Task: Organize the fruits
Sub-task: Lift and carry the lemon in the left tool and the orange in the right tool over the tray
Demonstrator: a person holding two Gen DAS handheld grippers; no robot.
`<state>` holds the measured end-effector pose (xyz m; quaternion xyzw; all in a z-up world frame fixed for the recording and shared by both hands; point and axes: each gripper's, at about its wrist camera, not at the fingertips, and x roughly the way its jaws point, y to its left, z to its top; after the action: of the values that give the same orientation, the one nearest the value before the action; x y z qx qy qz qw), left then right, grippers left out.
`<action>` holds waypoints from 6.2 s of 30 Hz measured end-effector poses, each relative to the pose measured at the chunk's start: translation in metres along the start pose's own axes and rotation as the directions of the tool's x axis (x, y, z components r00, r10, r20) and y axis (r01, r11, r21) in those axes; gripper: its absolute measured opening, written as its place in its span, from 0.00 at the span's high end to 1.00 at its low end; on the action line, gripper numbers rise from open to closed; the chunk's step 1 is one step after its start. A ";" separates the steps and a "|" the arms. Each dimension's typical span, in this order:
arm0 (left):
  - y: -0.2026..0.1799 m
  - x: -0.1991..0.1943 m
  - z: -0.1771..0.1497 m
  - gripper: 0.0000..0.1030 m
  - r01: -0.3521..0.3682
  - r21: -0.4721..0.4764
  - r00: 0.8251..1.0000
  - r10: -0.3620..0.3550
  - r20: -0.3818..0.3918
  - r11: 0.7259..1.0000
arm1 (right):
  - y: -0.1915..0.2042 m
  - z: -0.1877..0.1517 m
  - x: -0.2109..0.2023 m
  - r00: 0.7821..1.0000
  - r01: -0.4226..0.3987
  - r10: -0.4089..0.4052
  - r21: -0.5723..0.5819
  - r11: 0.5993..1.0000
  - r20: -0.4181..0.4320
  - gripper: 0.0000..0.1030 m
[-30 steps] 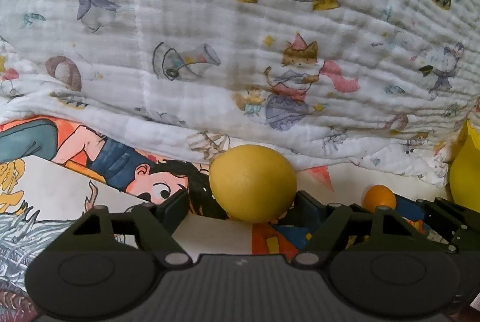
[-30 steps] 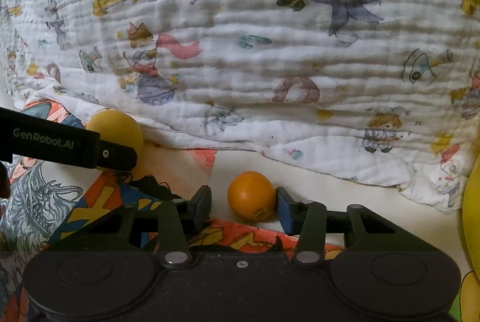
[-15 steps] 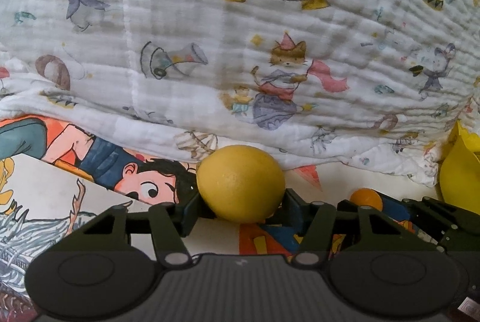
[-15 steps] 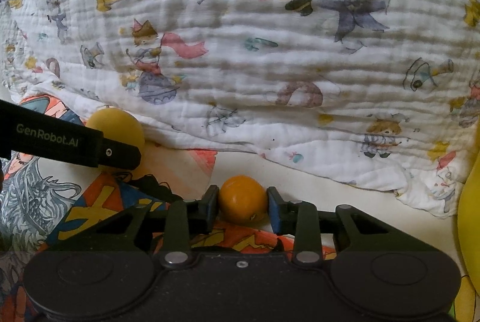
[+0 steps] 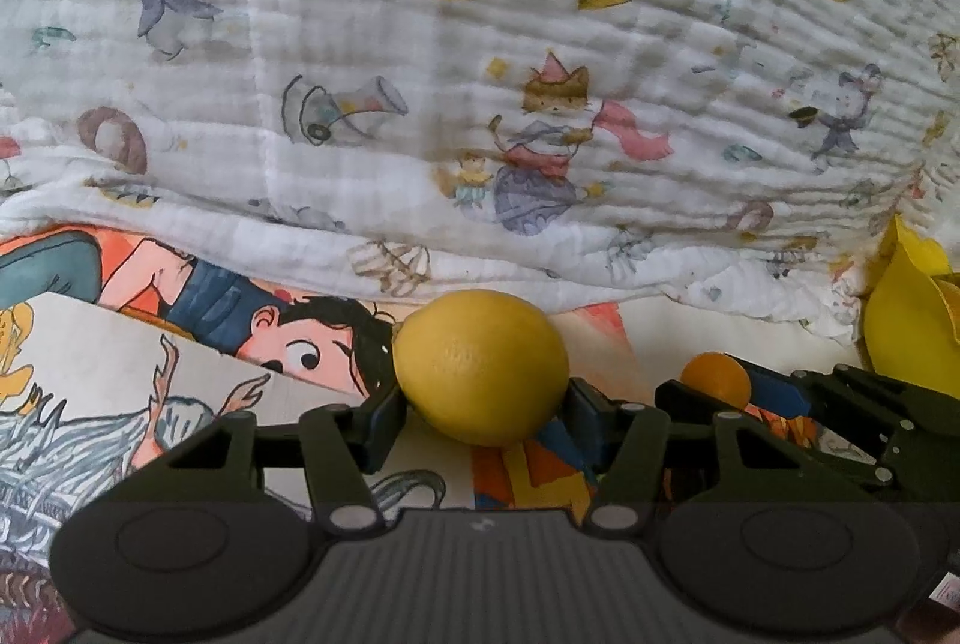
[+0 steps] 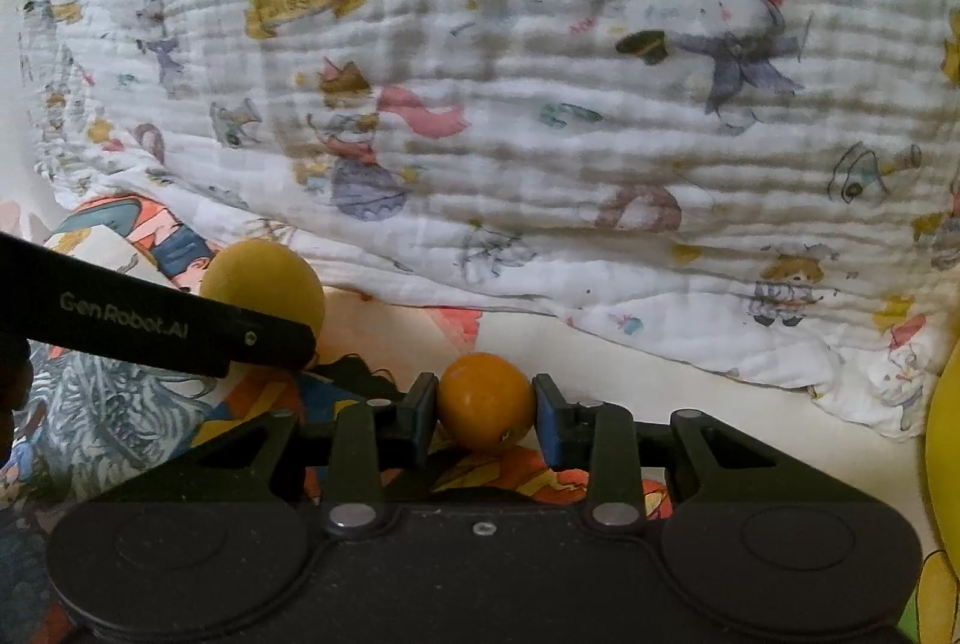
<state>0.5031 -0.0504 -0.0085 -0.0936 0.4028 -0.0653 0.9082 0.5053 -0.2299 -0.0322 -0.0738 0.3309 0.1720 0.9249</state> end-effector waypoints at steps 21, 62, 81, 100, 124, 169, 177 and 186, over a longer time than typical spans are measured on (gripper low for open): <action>0.003 -0.073 -0.016 0.41 0.037 -0.012 0.999 -0.037 0.013 0.999 | 0.026 0.011 -0.069 0.999 -0.012 0.014 -0.032 0.999 0.052 0.66; -0.049 -0.144 -0.109 0.62 0.141 0.075 0.988 -0.136 -0.077 0.987 | 0.051 -0.114 -0.210 0.993 -0.083 0.080 -0.035 0.996 -0.084 0.65; -0.107 -0.057 -0.077 0.19 0.246 0.265 0.963 -0.203 -0.178 0.933 | 0.037 -0.111 -0.192 0.998 -0.043 0.042 -0.016 0.999 -0.048 0.65; -0.130 -0.023 -0.066 0.28 0.275 0.393 0.958 -0.213 -0.193 0.877 | 0.020 -0.107 -0.173 0.998 -0.004 0.009 0.088 0.996 -0.055 0.65; -0.114 -0.065 -0.062 0.42 0.289 0.330 0.955 -0.246 -0.166 0.899 | 0.027 -0.112 -0.193 1.000 0.007 -0.006 0.095 0.995 -0.018 0.65; -0.129 -0.161 -0.164 0.42 0.280 0.607 0.958 -0.176 -0.226 0.744 | 0.099 -0.177 -0.288 0.996 -0.055 0.044 -0.136 0.989 -0.084 0.65; -0.130 -0.159 -0.166 0.42 0.277 0.605 0.958 -0.170 -0.229 0.746 | 0.098 -0.178 -0.288 0.996 -0.057 0.046 -0.126 0.990 -0.082 0.66; -0.130 -0.153 -0.170 0.42 0.280 0.610 0.956 -0.159 -0.246 0.741 | 0.098 -0.178 -0.288 0.996 -0.056 0.046 -0.125 0.991 -0.081 0.65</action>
<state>0.2688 -0.1675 0.0186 0.1797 0.4220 -0.3132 0.8315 0.1570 -0.2606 0.0117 -0.1308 0.3567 0.2136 0.9000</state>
